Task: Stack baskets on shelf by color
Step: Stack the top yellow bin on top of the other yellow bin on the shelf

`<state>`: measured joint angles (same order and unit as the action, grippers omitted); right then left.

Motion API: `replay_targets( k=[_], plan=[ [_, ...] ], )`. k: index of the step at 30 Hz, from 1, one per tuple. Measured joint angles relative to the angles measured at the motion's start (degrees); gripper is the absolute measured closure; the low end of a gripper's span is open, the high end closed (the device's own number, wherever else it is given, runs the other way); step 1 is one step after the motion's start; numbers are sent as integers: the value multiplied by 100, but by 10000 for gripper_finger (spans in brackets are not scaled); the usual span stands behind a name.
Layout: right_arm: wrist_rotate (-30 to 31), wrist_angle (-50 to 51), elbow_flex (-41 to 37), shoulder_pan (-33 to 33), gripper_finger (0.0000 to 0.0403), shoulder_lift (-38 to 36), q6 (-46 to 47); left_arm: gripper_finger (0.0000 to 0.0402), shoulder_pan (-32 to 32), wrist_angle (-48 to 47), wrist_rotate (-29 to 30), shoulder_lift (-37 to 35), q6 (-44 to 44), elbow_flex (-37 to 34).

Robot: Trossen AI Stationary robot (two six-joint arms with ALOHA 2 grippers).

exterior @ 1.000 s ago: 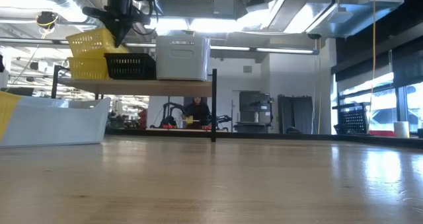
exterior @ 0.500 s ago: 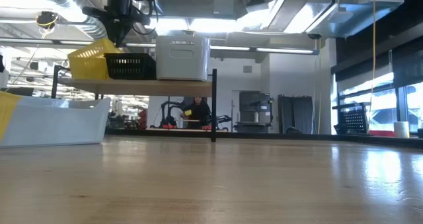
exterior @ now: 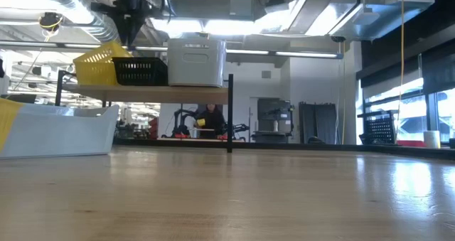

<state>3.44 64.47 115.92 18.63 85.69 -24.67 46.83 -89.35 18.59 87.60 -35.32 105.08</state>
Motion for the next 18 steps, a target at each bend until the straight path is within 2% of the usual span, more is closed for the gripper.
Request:
replay_targets(
  k=[4,10,18],
  plan=[
    [0,0,0,0,290,0,13,343,-104,111,31,-3,263,318],
    [0,-6,0,0,290,0,14,347,-157,272,85,8,505,296],
    [0,-43,0,0,290,0,15,397,-155,335,43,10,601,-71]
  ],
)
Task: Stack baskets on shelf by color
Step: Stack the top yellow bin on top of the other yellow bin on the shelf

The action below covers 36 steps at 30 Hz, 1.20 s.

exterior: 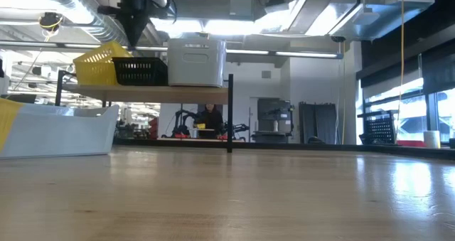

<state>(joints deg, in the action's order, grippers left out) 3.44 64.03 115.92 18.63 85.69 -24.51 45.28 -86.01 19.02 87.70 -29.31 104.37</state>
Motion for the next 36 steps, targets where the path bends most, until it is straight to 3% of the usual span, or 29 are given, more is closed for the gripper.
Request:
replay_targets(
  k=[21,25,30,36],
  plan=[
    [0,4,0,0,290,0,2,401,-63,152,-1,4,251,-607],
    [0,2,0,0,290,0,0,401,-169,206,-57,9,283,-363],
    [0,0,0,0,290,0,0,401,-271,197,631,0,420,47],
    [0,0,0,0,290,0,0,401,-117,48,641,0,326,47]
  ],
)
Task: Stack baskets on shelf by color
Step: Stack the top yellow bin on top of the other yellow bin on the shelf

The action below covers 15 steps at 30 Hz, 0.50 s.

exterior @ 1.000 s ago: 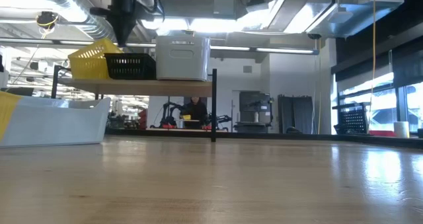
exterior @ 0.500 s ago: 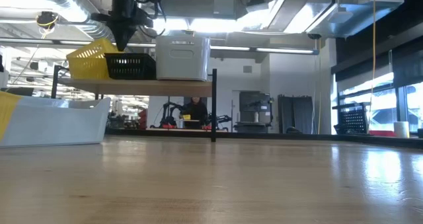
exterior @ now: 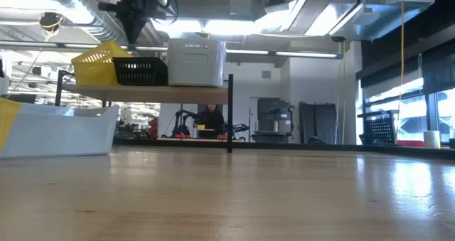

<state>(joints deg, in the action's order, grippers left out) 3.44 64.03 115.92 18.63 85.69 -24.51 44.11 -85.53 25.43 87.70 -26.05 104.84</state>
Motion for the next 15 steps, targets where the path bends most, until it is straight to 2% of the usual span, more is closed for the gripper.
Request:
replay_targets(
  k=[15],
  plan=[
    [0,0,0,0,290,0,1,401,322,-136,-35,66,-41,-4]
  ],
)
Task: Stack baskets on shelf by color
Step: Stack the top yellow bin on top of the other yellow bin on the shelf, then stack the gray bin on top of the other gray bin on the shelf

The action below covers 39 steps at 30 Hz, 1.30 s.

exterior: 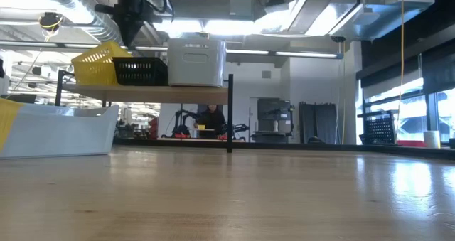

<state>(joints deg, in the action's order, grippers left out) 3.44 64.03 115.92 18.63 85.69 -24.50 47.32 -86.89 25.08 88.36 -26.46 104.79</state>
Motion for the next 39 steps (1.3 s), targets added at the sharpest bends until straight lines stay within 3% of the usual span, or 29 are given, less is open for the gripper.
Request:
replay_targets(
  k=[18,25,32,39],
  plan=[
    [-2,2,0,2,290,0,-1,401,18,39,-83,168,103,-22],
    [-11,4,0,0,290,0,-1,401,18,63,-162,171,16,-452],
    [-11,4,0,2,290,0,-41,401,-123,110,-166,168,124,-145],
    [-110,39,2,1,290,0,-120,401,-647,20,-1452,-3,1170,530]
  ],
)
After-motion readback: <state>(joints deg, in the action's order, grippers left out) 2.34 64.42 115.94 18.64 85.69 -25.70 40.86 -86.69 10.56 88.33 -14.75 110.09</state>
